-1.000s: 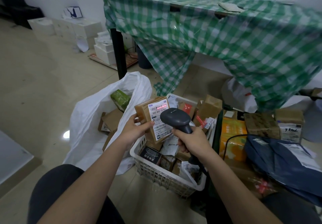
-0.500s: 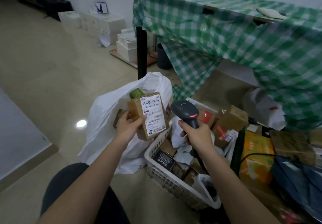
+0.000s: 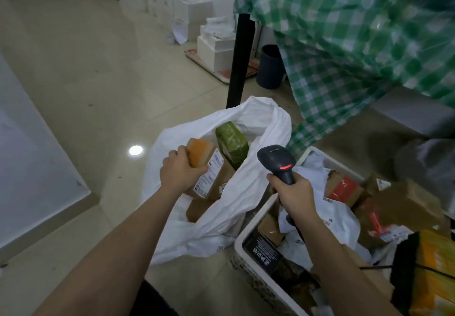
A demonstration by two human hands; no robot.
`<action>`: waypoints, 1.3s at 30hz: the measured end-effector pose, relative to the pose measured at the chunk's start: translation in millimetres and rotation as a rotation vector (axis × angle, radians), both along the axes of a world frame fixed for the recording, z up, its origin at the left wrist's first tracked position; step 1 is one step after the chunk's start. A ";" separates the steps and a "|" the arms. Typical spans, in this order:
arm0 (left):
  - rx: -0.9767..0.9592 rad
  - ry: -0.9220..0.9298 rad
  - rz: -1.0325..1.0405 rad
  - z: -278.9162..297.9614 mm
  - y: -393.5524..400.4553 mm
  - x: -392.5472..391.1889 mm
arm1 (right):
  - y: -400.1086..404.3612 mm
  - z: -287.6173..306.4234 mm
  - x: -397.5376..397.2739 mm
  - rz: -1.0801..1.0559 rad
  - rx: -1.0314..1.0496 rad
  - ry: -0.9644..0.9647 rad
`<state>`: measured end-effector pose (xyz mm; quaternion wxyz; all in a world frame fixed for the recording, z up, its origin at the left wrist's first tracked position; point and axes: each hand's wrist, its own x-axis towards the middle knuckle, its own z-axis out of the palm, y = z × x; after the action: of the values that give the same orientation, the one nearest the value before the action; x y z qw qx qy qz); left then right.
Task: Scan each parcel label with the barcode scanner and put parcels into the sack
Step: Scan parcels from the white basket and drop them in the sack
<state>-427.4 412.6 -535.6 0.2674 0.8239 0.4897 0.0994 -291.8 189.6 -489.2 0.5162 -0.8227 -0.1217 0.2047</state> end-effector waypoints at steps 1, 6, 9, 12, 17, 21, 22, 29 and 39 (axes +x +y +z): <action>0.012 0.018 -0.048 -6.8 5.9 9.2 | 3.9 -4.0 3.6 -0.003 -0.006 -0.007; 0.067 -0.088 -0.215 -43.1 24.8 46.6 | 16.8 -15.5 16.6 -0.025 0.013 -0.072; 0.050 0.103 -0.269 -66.6 28.4 57.3 | 17.5 -20.5 16.6 -0.013 0.012 -0.089; -0.108 0.096 -0.360 -74.1 23.1 63.9 | 13.2 -23.3 12.9 0.017 0.003 -0.075; -0.240 -0.201 -0.283 -52.0 -8.3 64.2 | -10.9 -16.9 15.5 -0.020 -0.007 -0.066; -0.285 -0.467 -0.282 -16.2 -52.0 61.8 | -43.9 -10.7 18.9 -0.076 -0.016 -0.011; -0.298 -0.494 -0.297 -10.4 -62.8 63.0 | -54.9 -9.6 19.8 -0.093 -0.017 0.009; -0.396 -0.540 -0.457 12.0 -157.7 85.8 | -153.7 3.8 28.5 -0.226 -0.019 0.024; -0.255 0.070 -1.142 -32.1 -291.0 120.0 | -251.4 -11.5 41.4 -0.319 -0.061 0.091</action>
<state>-307.3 121.5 -567.7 0.3593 0.9214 -0.0154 -0.1474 -250.5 -61.8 -500.7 0.5219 -0.8367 0.0404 0.1608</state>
